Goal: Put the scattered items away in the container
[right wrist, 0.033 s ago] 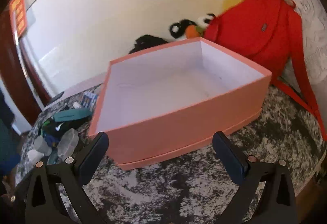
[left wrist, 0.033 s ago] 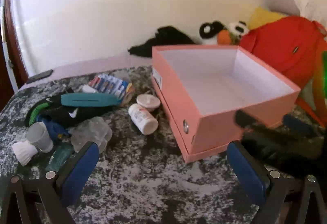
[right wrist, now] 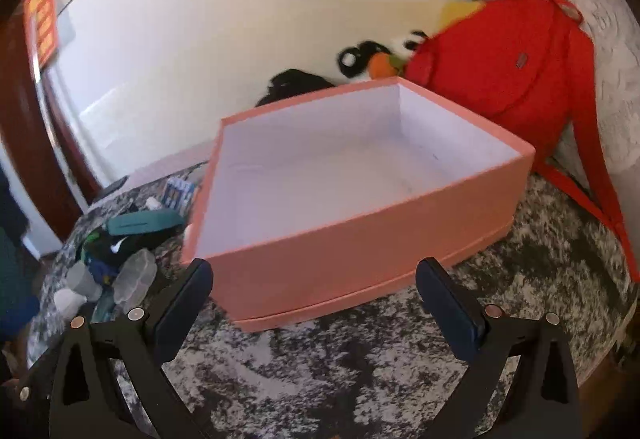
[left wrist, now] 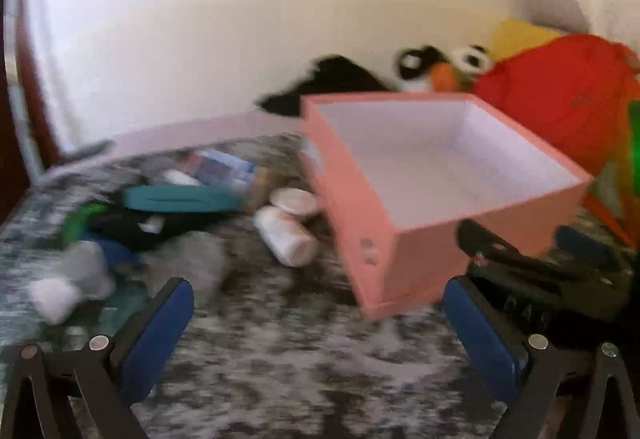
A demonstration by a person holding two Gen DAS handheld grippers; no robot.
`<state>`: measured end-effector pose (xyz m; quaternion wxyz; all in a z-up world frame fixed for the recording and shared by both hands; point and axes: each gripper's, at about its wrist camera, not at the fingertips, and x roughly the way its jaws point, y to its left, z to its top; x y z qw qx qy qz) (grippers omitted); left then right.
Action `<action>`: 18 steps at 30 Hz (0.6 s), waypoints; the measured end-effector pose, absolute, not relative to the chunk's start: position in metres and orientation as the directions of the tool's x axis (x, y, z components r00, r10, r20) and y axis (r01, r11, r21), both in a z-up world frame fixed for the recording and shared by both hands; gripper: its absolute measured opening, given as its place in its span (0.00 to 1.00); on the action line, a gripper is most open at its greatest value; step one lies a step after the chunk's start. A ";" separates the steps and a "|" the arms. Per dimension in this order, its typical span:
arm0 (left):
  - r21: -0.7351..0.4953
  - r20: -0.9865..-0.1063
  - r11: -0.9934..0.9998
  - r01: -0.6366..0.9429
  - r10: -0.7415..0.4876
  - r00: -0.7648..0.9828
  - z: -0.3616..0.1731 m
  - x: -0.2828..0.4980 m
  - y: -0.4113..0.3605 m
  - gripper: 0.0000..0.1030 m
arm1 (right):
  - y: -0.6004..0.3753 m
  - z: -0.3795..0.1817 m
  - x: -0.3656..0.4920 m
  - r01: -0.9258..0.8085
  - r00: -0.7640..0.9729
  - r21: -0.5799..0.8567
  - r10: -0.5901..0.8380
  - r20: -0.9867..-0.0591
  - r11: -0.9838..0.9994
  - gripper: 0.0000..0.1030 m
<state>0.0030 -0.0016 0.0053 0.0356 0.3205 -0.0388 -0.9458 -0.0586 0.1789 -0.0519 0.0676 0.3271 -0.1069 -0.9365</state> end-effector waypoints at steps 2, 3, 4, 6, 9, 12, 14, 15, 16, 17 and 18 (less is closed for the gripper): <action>0.103 -0.573 -0.991 0.081 -0.126 -0.810 0.011 0.006 -0.003 1.00 | 0.176 -0.050 -0.055 0.055 -0.784 0.237 -0.189 -0.591 -0.970 1.00; 0.106 -0.558 -0.989 0.100 -0.143 -0.818 0.013 0.008 -0.004 1.00 | 0.175 -0.050 -0.053 0.054 -0.788 0.234 -0.185 -0.587 -0.971 1.00; 0.109 -0.542 -0.987 0.119 -0.159 -0.825 0.016 0.009 -0.005 1.00 | 0.174 -0.049 -0.051 0.053 -0.792 0.230 -0.181 -0.583 -0.972 1.00; 0.112 -0.513 -0.982 0.155 -0.191 -0.837 0.021 0.012 -0.008 1.00 | 0.171 -0.047 -0.048 0.051 -0.799 0.223 -0.173 -0.576 -0.974 1.00; 0.102 -0.498 -0.977 0.186 -0.212 -0.841 0.026 0.018 -0.024 1.00 | 0.138 -0.033 -0.038 0.071 -0.795 0.198 -0.176 -0.580 -0.977 1.00; 0.067 -0.487 -0.973 0.220 -0.224 -0.844 0.035 0.033 -0.052 1.00 | 0.123 -0.030 -0.030 0.094 -0.793 0.186 -0.187 -0.580 -0.978 1.00; 0.055 -0.482 -0.970 0.235 -0.232 -0.845 0.034 0.044 -0.066 1.00 | 0.111 -0.022 -0.033 0.111 -0.782 0.183 -0.199 -0.591 -0.977 1.00; 0.053 -0.487 -0.968 0.244 -0.238 -0.840 0.034 0.045 -0.071 1.00 | 0.104 -0.018 -0.029 0.115 -0.788 0.170 -0.194 -0.584 -0.979 1.00; 0.045 -0.492 -0.967 0.253 -0.241 -0.836 0.035 0.047 -0.076 1.00 | 0.095 -0.017 -0.027 0.132 -0.791 0.146 -0.193 -0.580 -0.980 1.00; 0.040 -0.497 -0.966 0.256 -0.242 -0.833 0.035 0.048 -0.080 1.00 | 0.093 -0.015 -0.028 0.137 -0.791 0.141 -0.194 -0.580 -0.980 1.00; 0.037 -0.501 -0.965 0.260 -0.243 -0.830 0.035 0.048 -0.084 1.00 | 0.091 -0.015 -0.024 0.159 -0.793 0.130 -0.205 -0.573 -0.979 1.00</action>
